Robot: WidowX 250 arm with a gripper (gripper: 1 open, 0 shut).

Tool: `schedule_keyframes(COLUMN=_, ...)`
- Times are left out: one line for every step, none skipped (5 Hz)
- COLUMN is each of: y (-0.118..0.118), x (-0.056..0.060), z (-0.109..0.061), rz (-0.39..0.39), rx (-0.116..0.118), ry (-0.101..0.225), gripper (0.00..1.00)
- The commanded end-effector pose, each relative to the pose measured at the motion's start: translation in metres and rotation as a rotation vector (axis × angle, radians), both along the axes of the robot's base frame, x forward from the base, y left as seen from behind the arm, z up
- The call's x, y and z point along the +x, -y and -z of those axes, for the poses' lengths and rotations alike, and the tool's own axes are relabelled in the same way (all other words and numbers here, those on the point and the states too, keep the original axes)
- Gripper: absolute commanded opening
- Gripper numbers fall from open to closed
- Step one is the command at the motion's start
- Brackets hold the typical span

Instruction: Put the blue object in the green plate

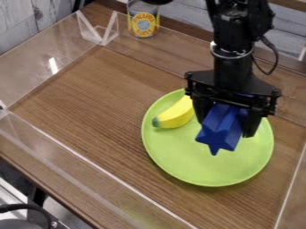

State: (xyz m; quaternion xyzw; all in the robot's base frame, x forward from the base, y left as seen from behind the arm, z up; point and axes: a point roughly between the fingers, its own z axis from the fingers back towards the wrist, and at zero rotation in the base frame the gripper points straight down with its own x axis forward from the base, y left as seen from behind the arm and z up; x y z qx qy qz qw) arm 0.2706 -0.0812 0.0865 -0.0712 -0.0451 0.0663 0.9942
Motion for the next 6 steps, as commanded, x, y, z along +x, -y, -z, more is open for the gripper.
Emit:
schedule_keyframes(y=-0.0030, x=0.0039, z=-0.0147, rz=-0.013, rx=-0.013, ry=0.059, gripper=1.00)
schedule_keyframes(y=-0.0033, x=0.0039, z=-0.0148, rz=-0.017, rx=-0.014, ry=0.060, gripper=1.00)
schedule_keyframes(y=-0.0036, x=0.0037, z=-0.0148, rz=-0.021, rx=-0.015, ry=0.062, gripper=1.00)
schedule_keyframes(y=-0.0038, x=0.0035, z=-0.0148, rz=-0.025, rx=-0.015, ry=0.062, gripper=1.00)
schedule_keyframes(y=-0.0041, x=0.0033, z=-0.0151, rz=-0.029, rx=-0.016, ry=0.063, gripper=1.00)
schedule_keyframes(y=-0.0044, x=0.0032, z=-0.0154, rz=-0.032, rx=-0.017, ry=0.064, gripper=1.00)
